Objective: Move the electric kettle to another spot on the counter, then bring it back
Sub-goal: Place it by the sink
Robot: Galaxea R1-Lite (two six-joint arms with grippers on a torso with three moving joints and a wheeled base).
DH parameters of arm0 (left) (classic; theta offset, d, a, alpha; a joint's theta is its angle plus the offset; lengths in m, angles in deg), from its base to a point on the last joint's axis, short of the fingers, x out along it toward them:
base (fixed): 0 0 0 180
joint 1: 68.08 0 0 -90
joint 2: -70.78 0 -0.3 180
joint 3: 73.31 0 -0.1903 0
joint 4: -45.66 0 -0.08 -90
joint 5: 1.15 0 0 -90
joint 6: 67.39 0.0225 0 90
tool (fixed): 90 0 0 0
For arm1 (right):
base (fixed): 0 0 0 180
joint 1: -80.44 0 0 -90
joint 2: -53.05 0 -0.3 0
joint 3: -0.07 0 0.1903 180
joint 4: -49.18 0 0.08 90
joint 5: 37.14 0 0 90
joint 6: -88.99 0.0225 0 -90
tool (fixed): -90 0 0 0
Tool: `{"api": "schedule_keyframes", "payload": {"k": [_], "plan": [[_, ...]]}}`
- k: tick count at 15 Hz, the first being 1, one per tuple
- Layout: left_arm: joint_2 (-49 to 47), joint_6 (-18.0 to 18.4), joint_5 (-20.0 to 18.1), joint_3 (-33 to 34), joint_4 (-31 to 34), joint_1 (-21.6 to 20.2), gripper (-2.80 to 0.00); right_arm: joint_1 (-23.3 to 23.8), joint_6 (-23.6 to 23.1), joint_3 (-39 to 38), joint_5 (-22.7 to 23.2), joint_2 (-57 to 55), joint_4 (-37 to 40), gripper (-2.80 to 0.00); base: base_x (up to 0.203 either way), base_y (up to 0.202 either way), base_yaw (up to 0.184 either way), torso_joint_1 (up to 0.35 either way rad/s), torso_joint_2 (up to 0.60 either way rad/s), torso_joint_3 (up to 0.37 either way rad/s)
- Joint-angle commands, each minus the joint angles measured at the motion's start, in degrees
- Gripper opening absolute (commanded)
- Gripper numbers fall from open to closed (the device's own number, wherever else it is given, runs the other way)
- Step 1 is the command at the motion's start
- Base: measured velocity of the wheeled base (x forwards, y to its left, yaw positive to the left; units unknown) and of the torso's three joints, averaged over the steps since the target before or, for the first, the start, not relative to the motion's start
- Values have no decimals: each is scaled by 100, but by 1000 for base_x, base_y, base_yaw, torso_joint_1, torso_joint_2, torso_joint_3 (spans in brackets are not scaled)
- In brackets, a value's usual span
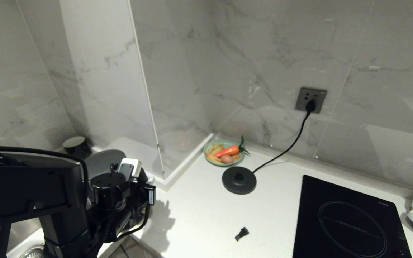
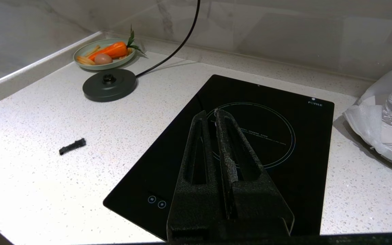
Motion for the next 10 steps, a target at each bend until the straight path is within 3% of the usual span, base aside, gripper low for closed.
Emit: {"api": "schedule_keyframes", "payload": {"k": [1,10], "plan": [[-123,-43,8,59,-45,139,-280,0,0,0,1,-8,2,-280,0,0,0,0,0,0],[-761,74,-29,-742,-45,198,-280,0,8,0,1,0,6,-280,0,0,0,0,0,0]]}}
